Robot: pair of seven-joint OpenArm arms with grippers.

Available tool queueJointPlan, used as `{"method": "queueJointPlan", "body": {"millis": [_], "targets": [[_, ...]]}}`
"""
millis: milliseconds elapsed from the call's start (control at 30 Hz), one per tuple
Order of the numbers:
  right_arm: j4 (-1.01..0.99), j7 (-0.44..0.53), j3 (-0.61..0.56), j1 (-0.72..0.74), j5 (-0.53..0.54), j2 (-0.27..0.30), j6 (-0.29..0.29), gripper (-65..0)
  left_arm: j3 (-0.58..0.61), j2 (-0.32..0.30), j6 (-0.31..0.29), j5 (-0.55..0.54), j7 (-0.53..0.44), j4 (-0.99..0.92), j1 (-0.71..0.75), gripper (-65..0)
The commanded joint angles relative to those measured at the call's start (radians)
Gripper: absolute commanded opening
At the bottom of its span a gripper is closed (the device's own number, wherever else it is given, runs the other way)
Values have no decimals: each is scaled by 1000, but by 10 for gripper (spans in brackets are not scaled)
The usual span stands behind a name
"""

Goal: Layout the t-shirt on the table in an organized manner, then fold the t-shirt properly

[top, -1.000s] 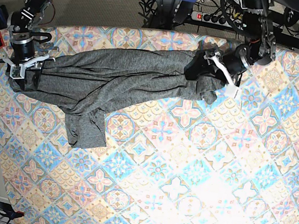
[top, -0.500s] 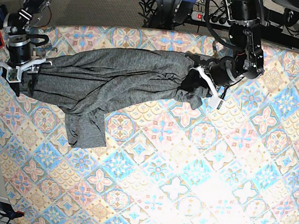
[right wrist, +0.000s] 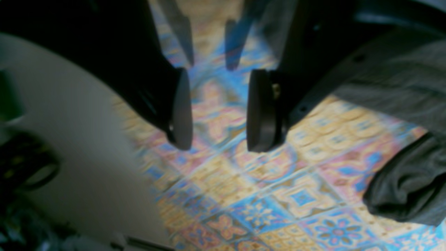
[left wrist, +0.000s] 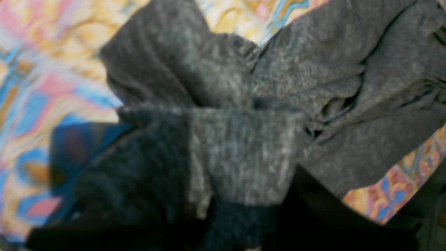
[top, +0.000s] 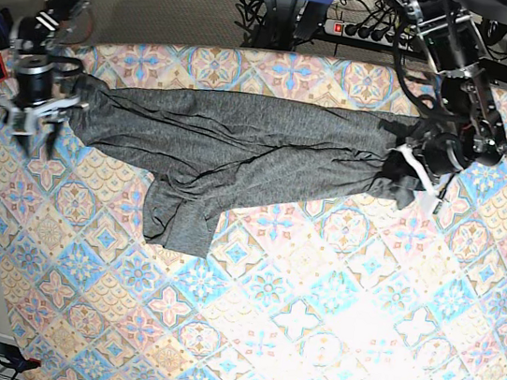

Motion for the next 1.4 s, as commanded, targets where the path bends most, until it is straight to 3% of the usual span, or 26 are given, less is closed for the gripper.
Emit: {"method": "queueJointPlan", "body": {"millis": [0,167,267,433,533,667,933,1167,1367], "targets": [[18,33,6,9,22,24,-14,-402,-5,-32,11,49,25,8,-20,-609],[18,33,6,7,22,24,-14,-402,-22,-98,11,48,65,17,-58,-609],[18,33,6,7,22,24,-14,-402,61,-95,11,48,118,167,-50,-609],[18,33,6,7,22,22,-14,-402,170,7,11,60,174,419,-21,-609],[18,32,6,7,22,22,-14,-402,176,85,11,100,190,429,-23,-608],[17,30,6,7,22,21,-14,-402,354,148,11,181,189,429,-12,-608],[18,30,7,-8,22,7,-14,-402,487,303,11,371,109,433,-4,-608],[18,32,29,-19,22,-15,-14,-402,629,309,11,536,-4,417,5,-608],[18,32,37,-20,22,-19,-14,-402,672,309,11,553,-69,270,-21,-606]]}}
